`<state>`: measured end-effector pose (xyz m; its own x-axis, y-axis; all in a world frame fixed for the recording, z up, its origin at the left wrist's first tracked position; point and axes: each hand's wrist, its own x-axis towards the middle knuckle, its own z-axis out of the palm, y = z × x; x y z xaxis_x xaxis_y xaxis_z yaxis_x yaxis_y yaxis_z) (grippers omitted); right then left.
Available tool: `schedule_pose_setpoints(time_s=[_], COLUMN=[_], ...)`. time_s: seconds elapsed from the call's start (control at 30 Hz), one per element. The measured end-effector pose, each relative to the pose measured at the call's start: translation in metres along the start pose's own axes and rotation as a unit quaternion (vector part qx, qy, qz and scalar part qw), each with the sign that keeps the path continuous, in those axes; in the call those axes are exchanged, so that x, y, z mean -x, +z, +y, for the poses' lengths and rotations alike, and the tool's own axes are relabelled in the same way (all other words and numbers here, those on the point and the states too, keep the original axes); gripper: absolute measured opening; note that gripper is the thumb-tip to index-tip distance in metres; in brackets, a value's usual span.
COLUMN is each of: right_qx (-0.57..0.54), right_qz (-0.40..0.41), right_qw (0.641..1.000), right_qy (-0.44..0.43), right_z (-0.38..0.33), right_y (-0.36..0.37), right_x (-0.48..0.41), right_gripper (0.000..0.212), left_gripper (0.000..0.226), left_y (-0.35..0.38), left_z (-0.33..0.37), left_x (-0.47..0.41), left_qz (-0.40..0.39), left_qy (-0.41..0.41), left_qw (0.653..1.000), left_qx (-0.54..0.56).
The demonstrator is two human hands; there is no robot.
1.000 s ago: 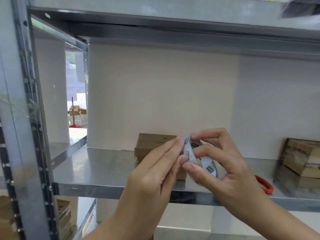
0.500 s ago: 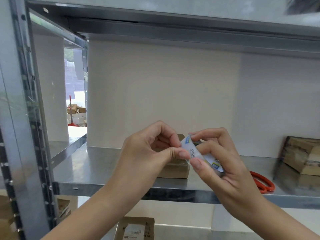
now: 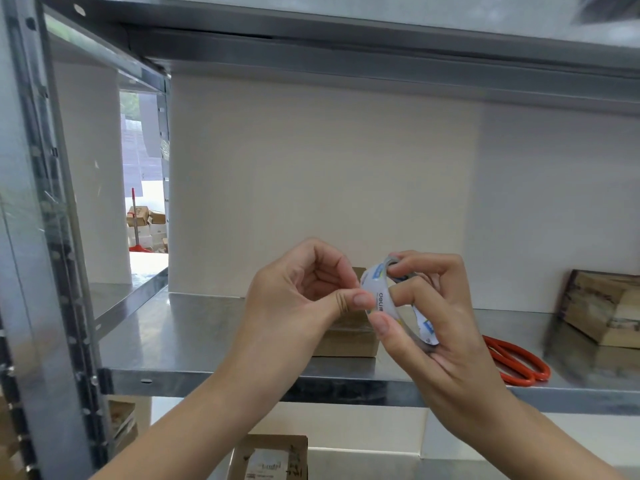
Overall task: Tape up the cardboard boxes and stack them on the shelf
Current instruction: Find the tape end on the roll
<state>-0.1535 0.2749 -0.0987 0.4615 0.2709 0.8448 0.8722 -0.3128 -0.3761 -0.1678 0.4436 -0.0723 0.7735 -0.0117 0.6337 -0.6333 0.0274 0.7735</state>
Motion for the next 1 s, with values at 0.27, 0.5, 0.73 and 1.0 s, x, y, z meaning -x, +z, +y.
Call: schedule_pose_setpoints(time_s=[0.27, 0.5, 0.73, 1.0], right_qx=[0.031, 0.039, 0.045, 0.049], right_qz=[-0.011, -0.028, -0.02, -0.009], right_qw=[0.999, 0.999, 0.999, 0.999], right_qy=[-0.002, -0.02, 0.01, 0.0], right_z=[0.003, -0.001, 0.0, 0.004], right_y=[-0.002, -0.004, -0.003, -0.003], right_x=[0.004, 0.003, 0.004, 0.0], right_gripper=[0.017, 0.022, 0.014, 0.03], left_gripper=[0.026, 0.021, 0.008, 0.004], left_y=[-0.008, -0.024, -0.023, -0.022], left_z=[-0.002, 0.001, -0.001, -0.005], left_x=[-0.003, -0.008, -0.001, 0.004], left_qz=[-0.042, -0.053, -0.049, -0.1], left_qy=[0.011, -0.052, 0.029, 0.101], left_qw=[0.999, 0.997, 0.993, 0.978], left_qx=[-0.032, -0.037, -0.104, -0.152])
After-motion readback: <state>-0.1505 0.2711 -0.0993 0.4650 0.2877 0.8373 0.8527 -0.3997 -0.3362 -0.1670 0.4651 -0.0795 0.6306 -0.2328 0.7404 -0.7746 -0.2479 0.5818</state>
